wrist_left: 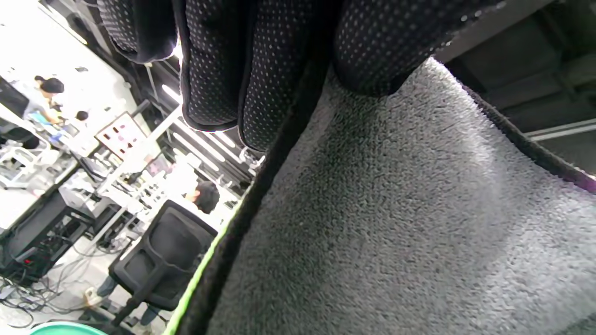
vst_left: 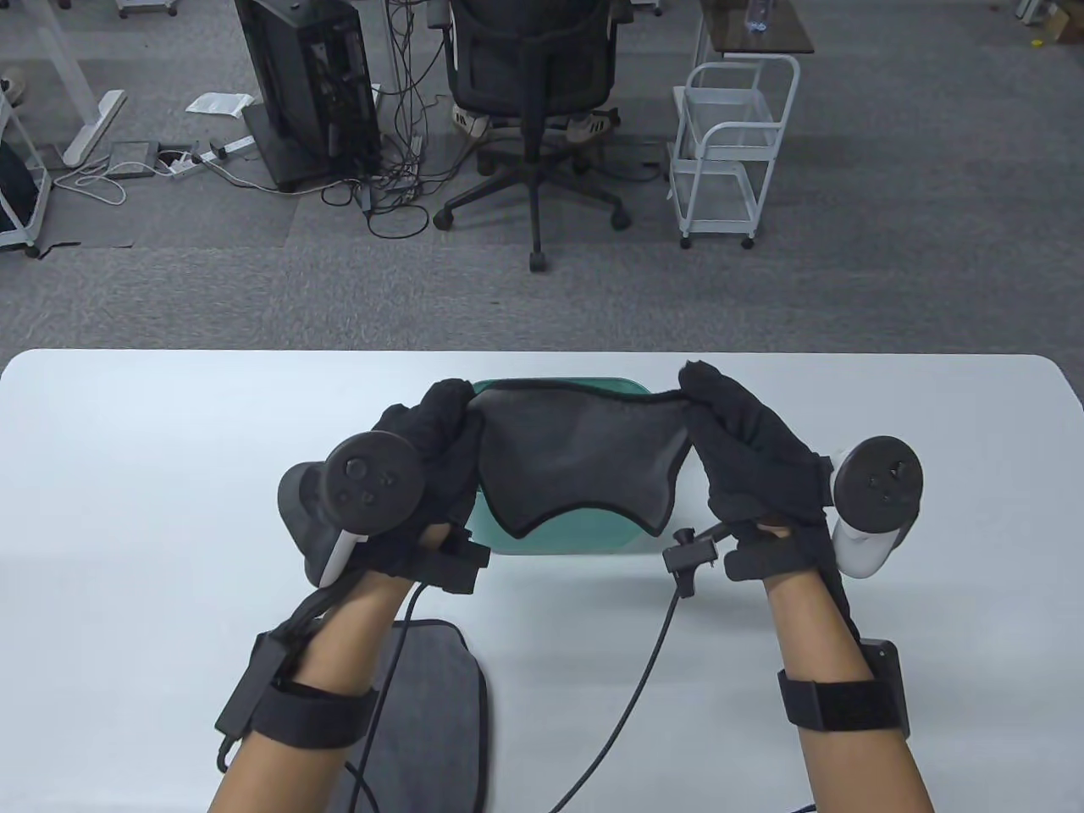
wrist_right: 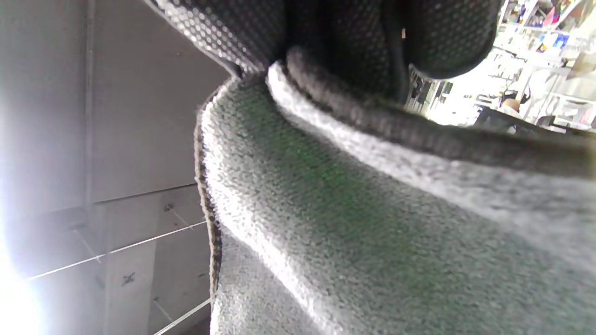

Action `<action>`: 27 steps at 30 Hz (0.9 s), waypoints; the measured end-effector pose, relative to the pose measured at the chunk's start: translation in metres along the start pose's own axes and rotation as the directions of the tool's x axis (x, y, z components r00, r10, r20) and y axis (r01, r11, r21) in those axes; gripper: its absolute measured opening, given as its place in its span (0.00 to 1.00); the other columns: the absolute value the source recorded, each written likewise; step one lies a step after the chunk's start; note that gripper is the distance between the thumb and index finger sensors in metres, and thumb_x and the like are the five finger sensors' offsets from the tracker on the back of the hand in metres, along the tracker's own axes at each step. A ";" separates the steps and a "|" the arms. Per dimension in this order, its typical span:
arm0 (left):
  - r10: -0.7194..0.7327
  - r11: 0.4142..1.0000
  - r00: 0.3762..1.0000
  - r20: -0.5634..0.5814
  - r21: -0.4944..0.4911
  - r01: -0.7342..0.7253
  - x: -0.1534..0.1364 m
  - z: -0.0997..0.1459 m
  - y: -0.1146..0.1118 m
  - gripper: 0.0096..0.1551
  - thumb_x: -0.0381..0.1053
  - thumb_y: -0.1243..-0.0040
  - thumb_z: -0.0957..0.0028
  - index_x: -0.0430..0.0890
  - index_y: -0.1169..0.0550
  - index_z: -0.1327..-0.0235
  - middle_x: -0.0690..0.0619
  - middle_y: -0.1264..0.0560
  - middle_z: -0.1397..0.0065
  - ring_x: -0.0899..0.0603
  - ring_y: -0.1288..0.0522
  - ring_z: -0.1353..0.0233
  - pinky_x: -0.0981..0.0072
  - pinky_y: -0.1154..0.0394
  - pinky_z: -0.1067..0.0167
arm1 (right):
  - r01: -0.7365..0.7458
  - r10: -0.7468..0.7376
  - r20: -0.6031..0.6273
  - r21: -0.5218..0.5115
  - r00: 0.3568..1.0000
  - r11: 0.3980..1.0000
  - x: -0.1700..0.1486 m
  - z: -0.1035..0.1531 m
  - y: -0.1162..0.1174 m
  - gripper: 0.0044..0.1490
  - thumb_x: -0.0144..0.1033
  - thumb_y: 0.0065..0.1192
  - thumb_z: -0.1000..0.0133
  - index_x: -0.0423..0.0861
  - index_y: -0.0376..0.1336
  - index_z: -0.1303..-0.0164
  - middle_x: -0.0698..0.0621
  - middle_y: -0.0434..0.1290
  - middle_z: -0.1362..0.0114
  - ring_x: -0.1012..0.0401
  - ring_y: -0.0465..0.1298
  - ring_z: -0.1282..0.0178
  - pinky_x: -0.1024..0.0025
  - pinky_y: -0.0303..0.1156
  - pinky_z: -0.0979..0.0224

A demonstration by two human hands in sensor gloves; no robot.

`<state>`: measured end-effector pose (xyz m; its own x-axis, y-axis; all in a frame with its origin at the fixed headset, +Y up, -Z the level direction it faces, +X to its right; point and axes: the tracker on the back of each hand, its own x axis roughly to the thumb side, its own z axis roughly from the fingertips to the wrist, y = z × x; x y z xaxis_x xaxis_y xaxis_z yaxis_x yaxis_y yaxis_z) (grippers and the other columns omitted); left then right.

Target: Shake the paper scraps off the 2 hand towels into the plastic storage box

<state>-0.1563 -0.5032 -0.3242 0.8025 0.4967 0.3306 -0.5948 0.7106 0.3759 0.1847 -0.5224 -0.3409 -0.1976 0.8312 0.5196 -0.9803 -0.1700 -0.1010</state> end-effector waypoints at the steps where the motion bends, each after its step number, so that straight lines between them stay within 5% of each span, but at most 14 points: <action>1: -0.004 0.999 1.000 -0.001 -0.039 0.004 0.002 0.009 0.002 0.22 0.52 0.39 0.45 0.45 0.25 0.42 0.51 0.16 0.44 0.35 0.18 0.35 0.39 0.30 0.32 | 0.004 -0.004 -0.001 0.002 1.000 1.000 0.000 0.011 -0.005 0.23 0.30 0.68 0.39 0.42 0.67 0.34 0.43 0.80 0.40 0.46 0.80 0.45 0.43 0.72 0.36; 18: -0.060 0.864 0.995 0.084 -0.495 0.094 -0.001 0.121 -0.027 0.21 0.52 0.36 0.45 0.44 0.22 0.44 0.49 0.15 0.46 0.33 0.17 0.36 0.37 0.30 0.31 | -0.035 0.089 -0.159 0.315 0.983 0.948 -0.031 0.147 -0.026 0.23 0.29 0.69 0.40 0.39 0.68 0.35 0.41 0.81 0.42 0.45 0.81 0.49 0.43 0.73 0.40; 27: -0.106 0.745 0.994 0.029 -0.660 0.098 -0.024 0.131 -0.065 0.21 0.52 0.35 0.46 0.44 0.22 0.44 0.49 0.14 0.47 0.34 0.17 0.37 0.38 0.30 0.31 | -0.189 0.311 -0.228 0.435 0.923 0.880 -0.044 0.160 -0.004 0.23 0.29 0.69 0.41 0.39 0.68 0.36 0.41 0.81 0.43 0.45 0.82 0.50 0.43 0.74 0.41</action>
<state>-0.1438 -0.6266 -0.2429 0.8591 0.4042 0.3140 -0.3324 0.9071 -0.2584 0.1982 -0.6429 -0.2276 -0.4879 0.8350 0.2544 -0.8238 -0.5368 0.1822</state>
